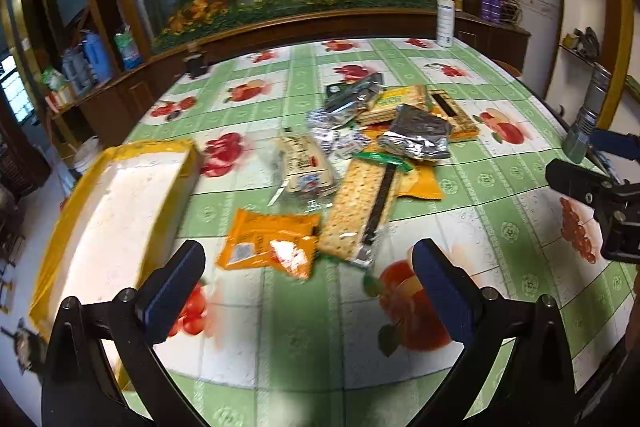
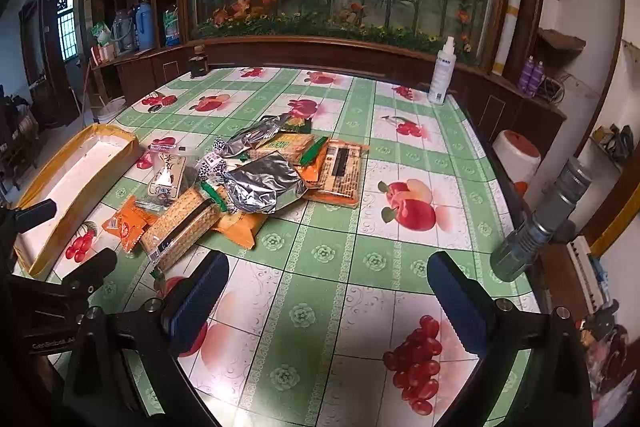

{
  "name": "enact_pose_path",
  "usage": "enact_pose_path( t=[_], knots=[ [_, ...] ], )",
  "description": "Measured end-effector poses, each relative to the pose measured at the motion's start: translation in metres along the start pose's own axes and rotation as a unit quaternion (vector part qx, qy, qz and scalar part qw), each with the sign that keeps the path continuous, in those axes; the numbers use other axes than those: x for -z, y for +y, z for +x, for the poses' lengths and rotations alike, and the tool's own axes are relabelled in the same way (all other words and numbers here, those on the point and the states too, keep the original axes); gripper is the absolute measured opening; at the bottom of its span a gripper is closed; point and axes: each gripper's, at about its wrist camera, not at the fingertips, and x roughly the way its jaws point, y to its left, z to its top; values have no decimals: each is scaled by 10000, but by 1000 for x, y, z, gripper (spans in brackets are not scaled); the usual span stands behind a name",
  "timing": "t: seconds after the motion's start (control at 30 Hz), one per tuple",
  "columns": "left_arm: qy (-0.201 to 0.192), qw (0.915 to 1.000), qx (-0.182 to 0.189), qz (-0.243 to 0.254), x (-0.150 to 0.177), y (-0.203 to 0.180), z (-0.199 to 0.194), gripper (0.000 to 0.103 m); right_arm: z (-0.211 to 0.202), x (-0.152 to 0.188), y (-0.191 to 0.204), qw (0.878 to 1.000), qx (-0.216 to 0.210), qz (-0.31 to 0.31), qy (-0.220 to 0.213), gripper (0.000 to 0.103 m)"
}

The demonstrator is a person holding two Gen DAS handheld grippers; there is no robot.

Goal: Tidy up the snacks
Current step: 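Grasp the green-topped cracker pack with the left tool while the right tool grasps the tan biscuit pack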

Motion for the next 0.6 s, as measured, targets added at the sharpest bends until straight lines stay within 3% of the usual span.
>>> enact_pose_path(
  t=[0.17,0.4,0.47,0.53,0.57,0.6],
  knots=[
    [412,9965,715,87,-13,-10,39,103,18,4,-17,9968,-665,392,197,101],
    [790,9941,700,238,-20,-21,82,102,44,-5,-27,9945,-988,243,252,94],
    [837,9933,764,232,-20,-20,88,92,57,-13,-33,9931,-1073,361,318,87],
    [944,9917,854,185,-18,-18,94,68,72,-23,-42,9907,-1167,596,354,82],
    [880,9923,852,162,-18,-16,94,64,79,-28,-46,9899,-1174,719,345,81],
    [856,9923,874,171,-18,-16,94,52,89,-34,-49,9898,-1110,824,359,77]
  ],
)
